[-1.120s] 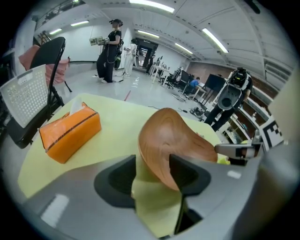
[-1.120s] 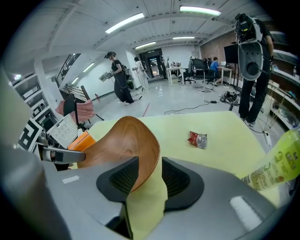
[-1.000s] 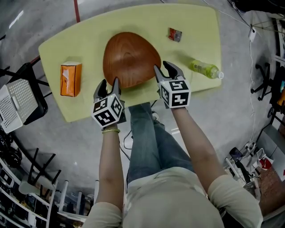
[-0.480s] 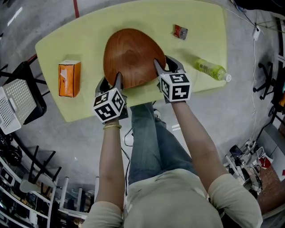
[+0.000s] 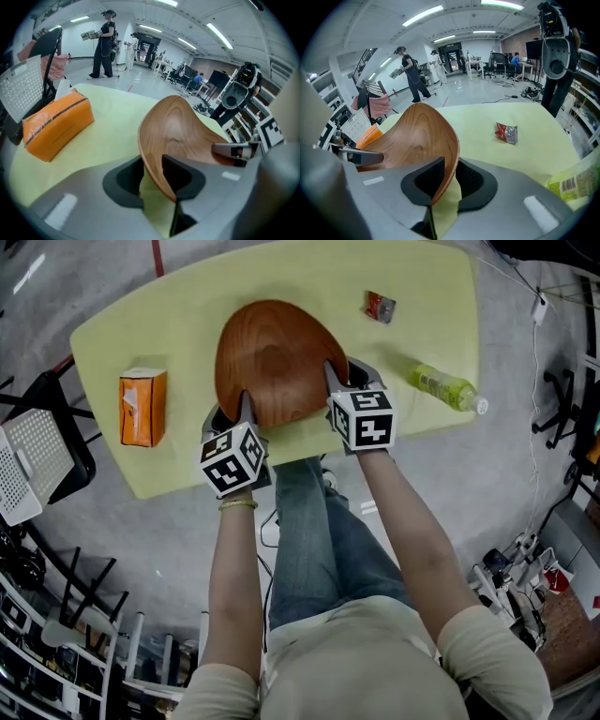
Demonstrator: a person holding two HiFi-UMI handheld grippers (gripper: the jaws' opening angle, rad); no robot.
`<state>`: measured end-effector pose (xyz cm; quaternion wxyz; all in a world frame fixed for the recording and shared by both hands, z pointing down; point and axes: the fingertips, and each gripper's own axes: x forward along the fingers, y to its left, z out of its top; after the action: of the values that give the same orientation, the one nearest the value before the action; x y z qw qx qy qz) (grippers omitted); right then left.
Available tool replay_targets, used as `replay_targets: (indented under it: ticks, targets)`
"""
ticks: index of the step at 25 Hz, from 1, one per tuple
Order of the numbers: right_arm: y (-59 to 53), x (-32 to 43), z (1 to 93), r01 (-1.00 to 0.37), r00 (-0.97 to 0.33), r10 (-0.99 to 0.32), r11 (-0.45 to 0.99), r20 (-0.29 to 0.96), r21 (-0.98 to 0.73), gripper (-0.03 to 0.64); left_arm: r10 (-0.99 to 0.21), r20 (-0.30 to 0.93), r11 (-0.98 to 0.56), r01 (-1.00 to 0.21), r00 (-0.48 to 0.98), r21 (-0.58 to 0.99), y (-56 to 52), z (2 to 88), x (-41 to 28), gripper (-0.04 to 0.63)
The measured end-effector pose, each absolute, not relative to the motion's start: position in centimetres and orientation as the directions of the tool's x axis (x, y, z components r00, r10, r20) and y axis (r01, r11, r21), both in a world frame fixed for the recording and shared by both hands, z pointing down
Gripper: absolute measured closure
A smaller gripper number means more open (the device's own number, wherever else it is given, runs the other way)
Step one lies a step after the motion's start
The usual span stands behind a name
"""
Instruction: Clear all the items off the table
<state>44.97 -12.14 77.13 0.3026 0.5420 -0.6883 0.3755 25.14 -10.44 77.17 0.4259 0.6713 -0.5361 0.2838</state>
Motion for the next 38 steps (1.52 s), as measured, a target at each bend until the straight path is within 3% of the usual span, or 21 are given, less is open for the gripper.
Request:
replay_targets:
  ticks: [19, 38]
  targets:
    - [-9.7, 45.4, 74.6, -0.978, -0.207, -0.528, 0.092, 0.824, -0.186, 0.560, -0.491, 0.838, -0.026, -0.966, 0.237, 0.258, -8.4, 74.9, 24.9, 0.506]
    - [-6.3, 46.4, 64.9, -0.979, -0.202, -0.618, 0.101, 0.760, -0.178, 0.566, -0.573, 0.790, 0.000, -0.964, 0.219, 0.267, -4.9, 65.8, 25.7, 0.528]
